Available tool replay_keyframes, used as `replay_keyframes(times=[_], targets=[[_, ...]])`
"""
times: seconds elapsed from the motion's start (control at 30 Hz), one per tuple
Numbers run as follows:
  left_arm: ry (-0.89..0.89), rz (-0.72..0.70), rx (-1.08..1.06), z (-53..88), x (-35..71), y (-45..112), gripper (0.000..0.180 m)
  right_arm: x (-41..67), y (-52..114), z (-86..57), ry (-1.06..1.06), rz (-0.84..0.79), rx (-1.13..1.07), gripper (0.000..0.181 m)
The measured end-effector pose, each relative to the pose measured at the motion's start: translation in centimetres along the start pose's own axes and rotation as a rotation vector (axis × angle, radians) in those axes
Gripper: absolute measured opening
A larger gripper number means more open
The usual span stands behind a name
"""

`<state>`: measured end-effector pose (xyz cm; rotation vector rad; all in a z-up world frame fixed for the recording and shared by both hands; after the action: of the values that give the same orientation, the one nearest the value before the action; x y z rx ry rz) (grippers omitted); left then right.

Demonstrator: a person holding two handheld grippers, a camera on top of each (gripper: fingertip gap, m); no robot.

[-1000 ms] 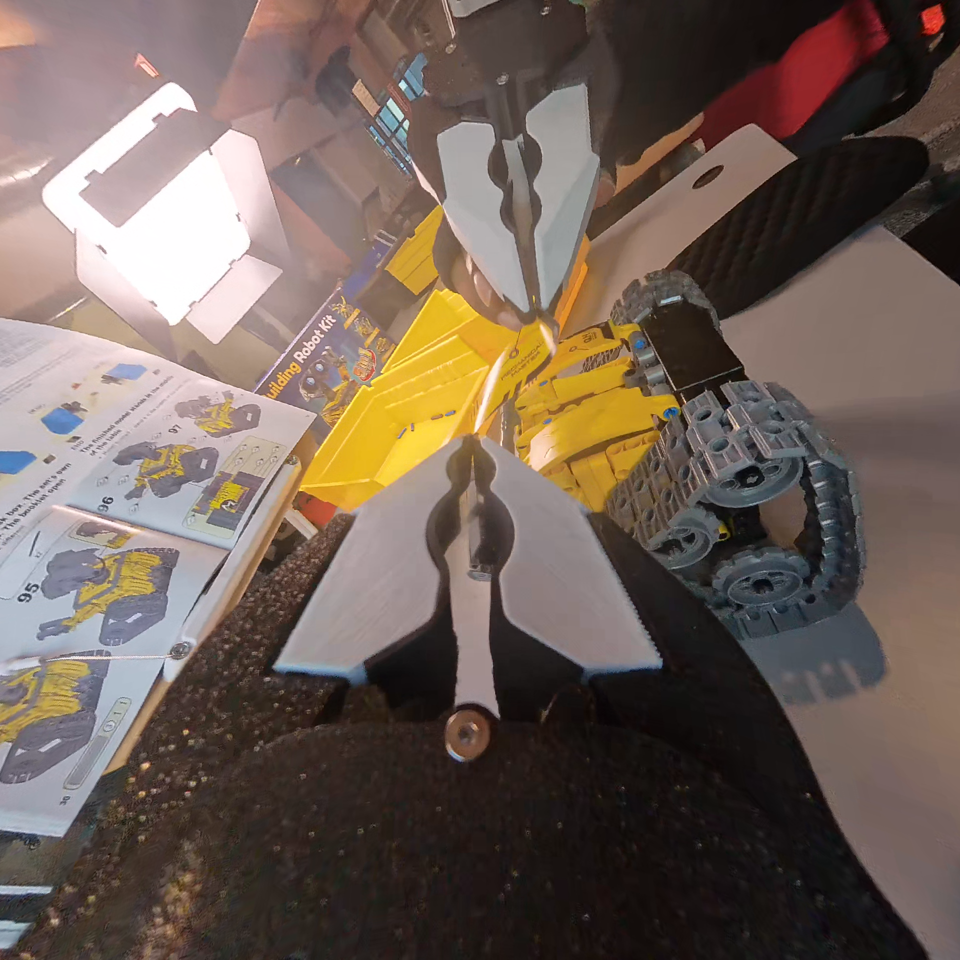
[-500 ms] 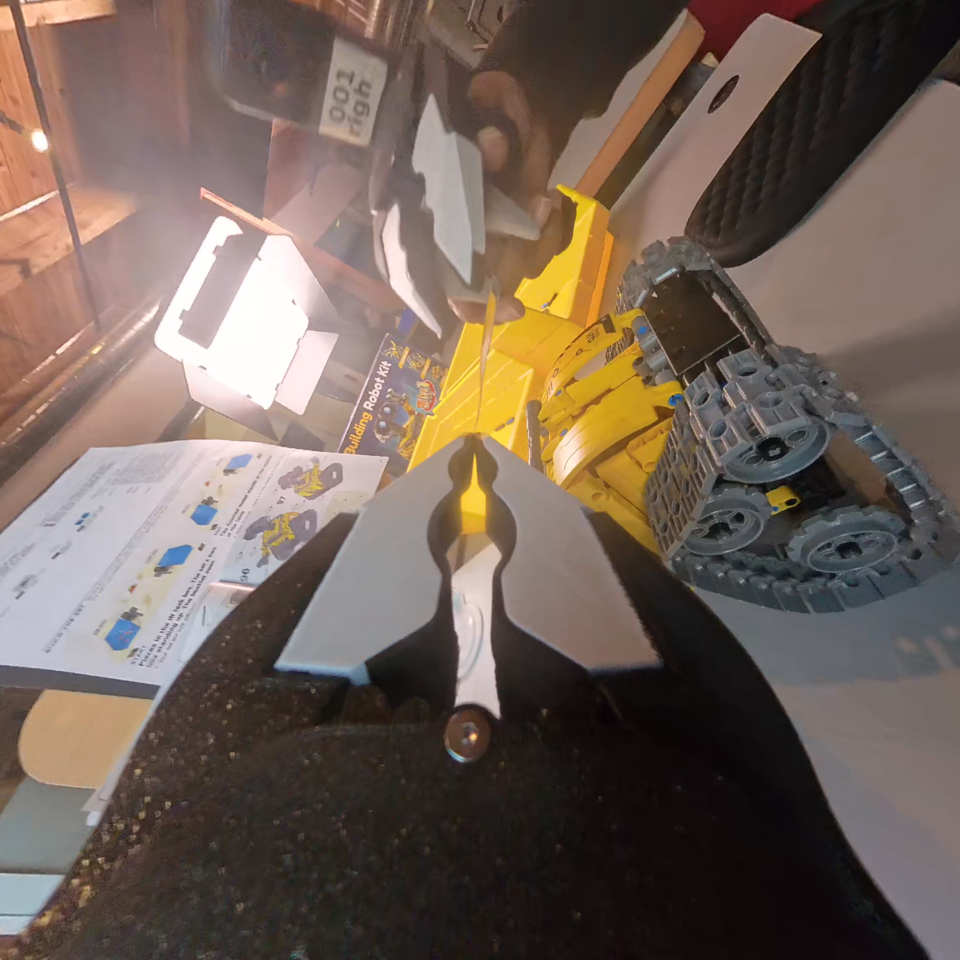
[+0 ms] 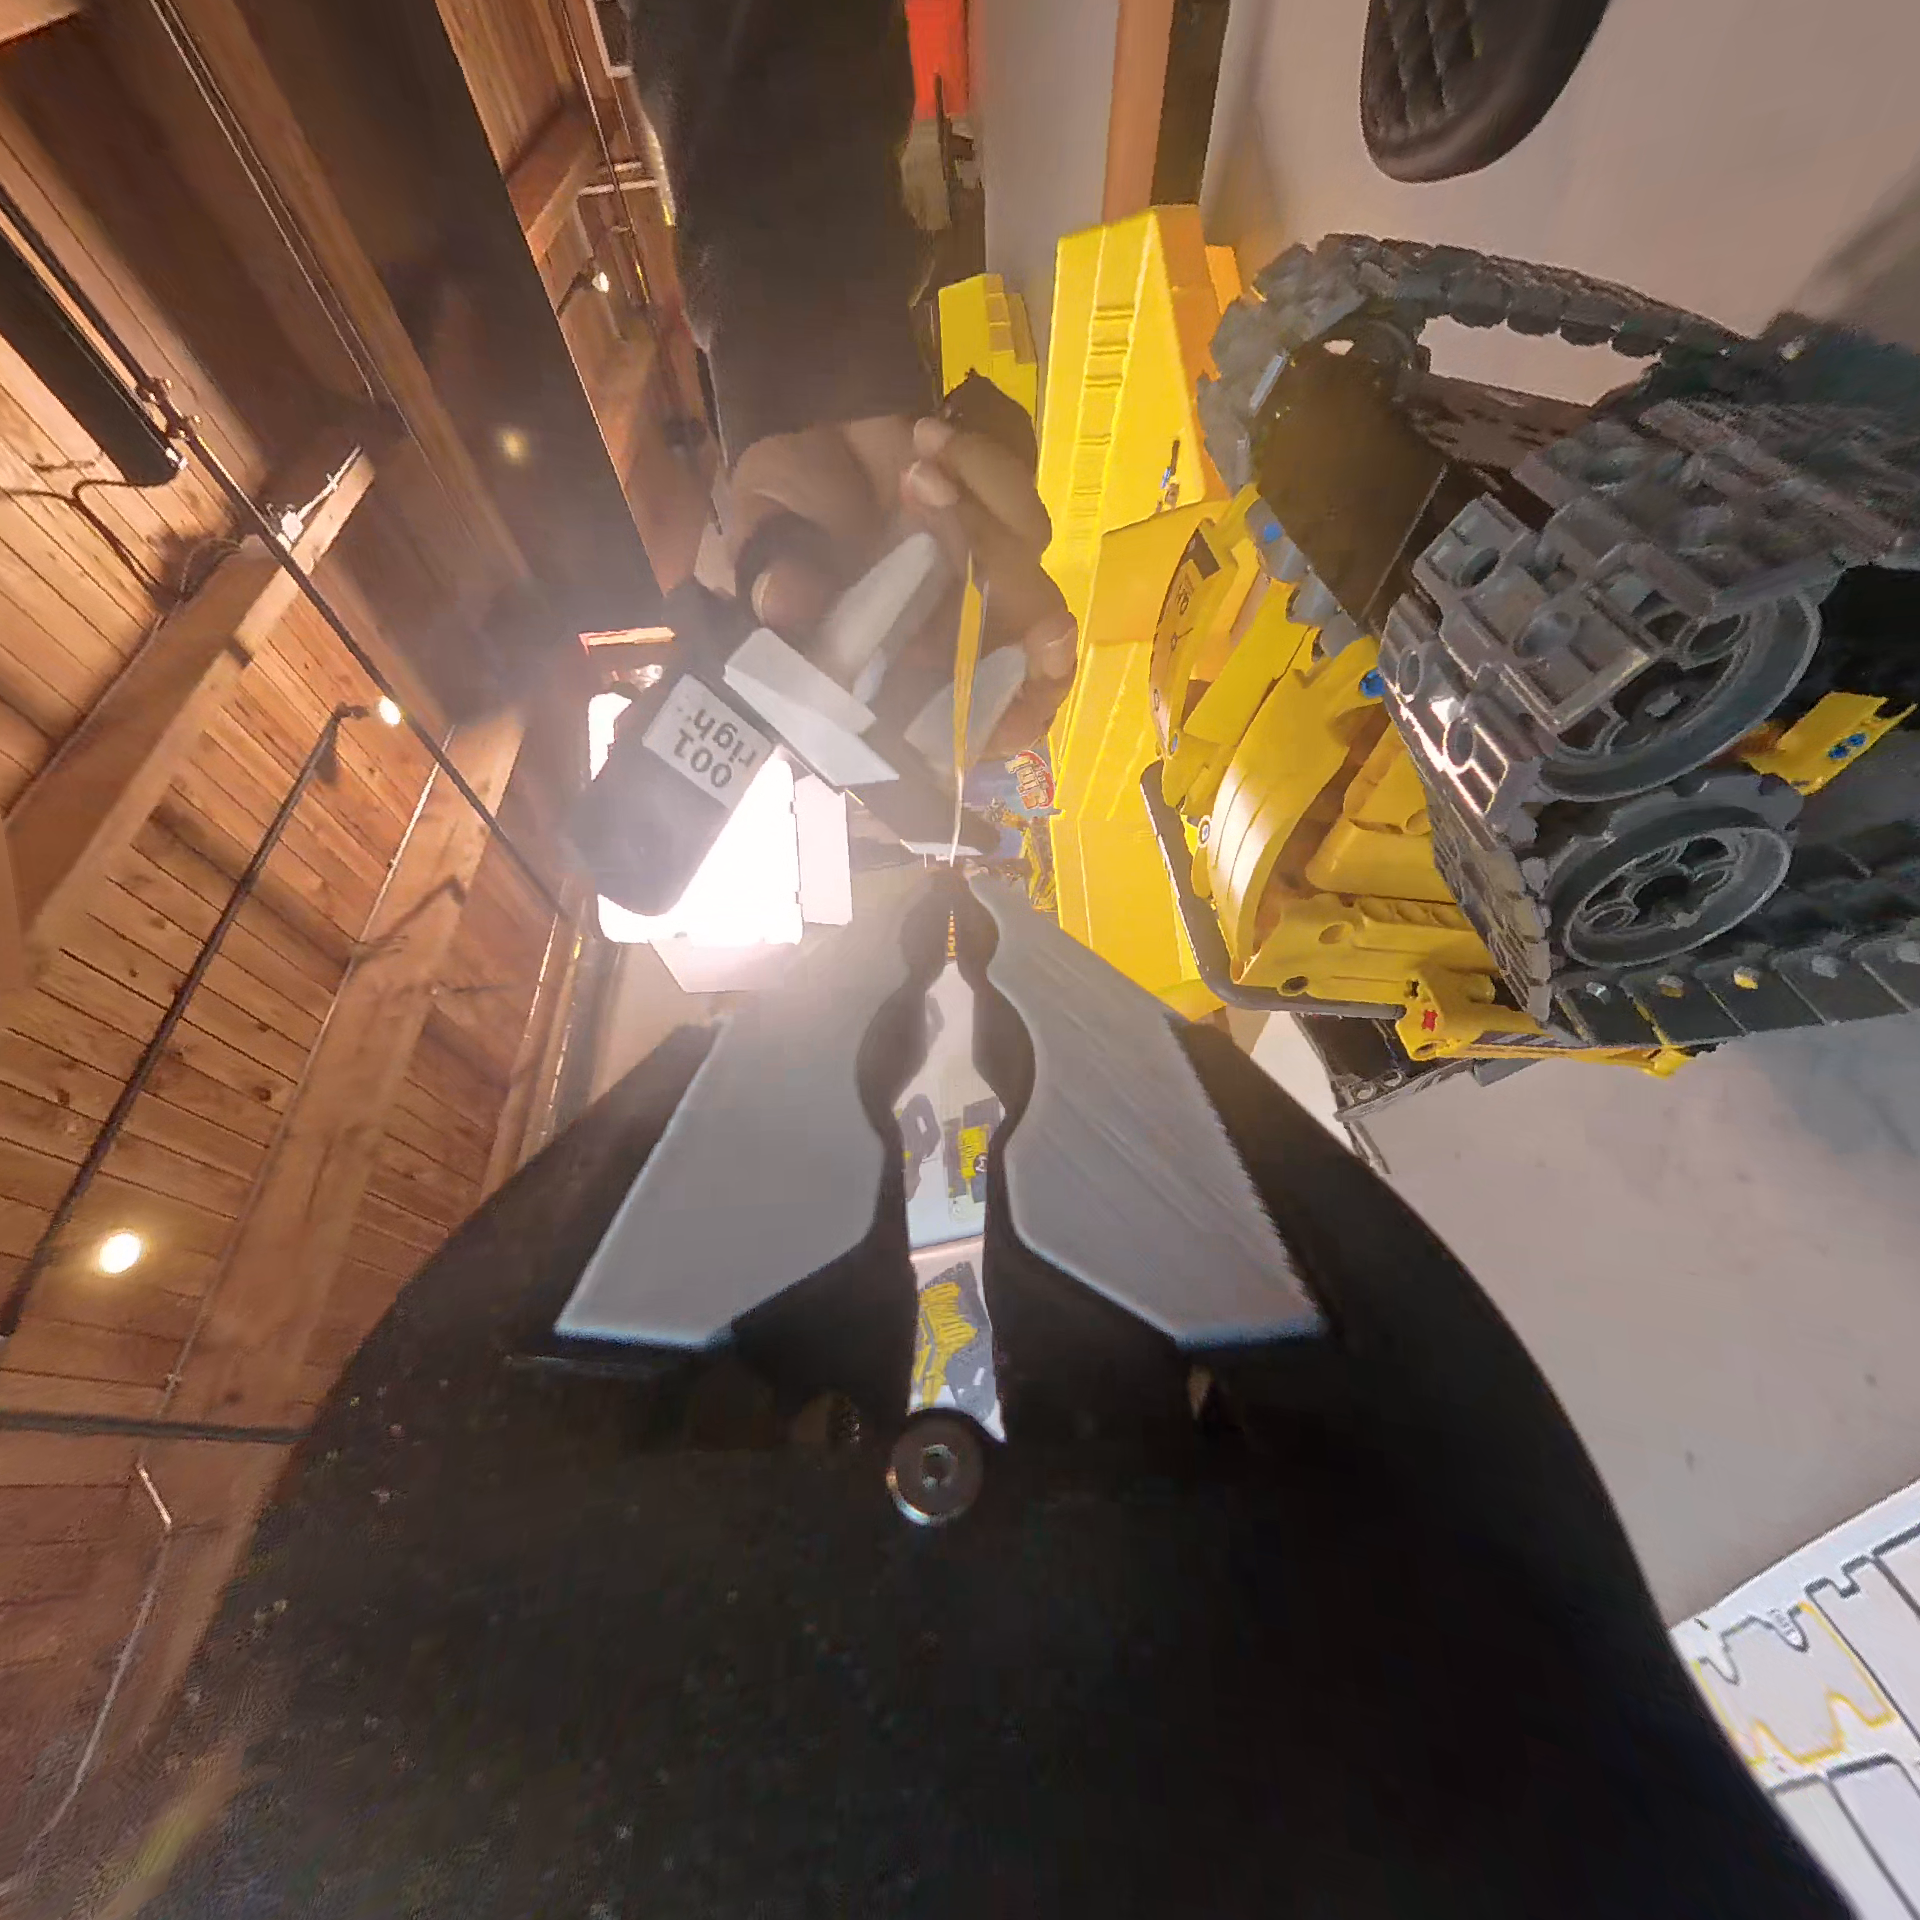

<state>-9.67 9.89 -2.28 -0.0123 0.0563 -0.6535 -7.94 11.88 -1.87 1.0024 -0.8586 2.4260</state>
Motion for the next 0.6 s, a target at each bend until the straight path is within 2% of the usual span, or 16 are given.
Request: replay_keyframes(times=[0.33, 0.47, 0.53, 0.6], targets=[[0.048, 0.002, -0.007, -0.2, 0.0, 0.3, 0.000, -0.1, 0.3, -0.2, -0.010, 0.018, 0.005, 0.000], [0.023, 0.003, -0.003, -0.1, 0.0, 0.3, 0.000, 0.0, 0.3, -0.1, -0.017, 0.014, 0.004, 0.000], [-0.090, -0.003, 0.000, 0.3, -0.2, 0.2, 0.003, 0.1, 0.3, -0.1, -0.021, 0.005, 0.003, 0.000], [-0.368, -0.001, -0.039, 0.5, -1.0, -0.1, 0.025, 0.2, 0.2, -0.2, -0.028, 0.001, -0.009, 0.000]])
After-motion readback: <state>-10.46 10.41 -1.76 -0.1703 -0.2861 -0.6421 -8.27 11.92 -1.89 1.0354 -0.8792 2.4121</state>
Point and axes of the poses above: each gripper's, where its closed fingertips meet, y out along the fingers, x out of its top, z = x × y across the jaws, the point moved 1 cm from there along -y, back along the fingers, and after that the axes turned 1 degree about -y, right-handed, at the moved point
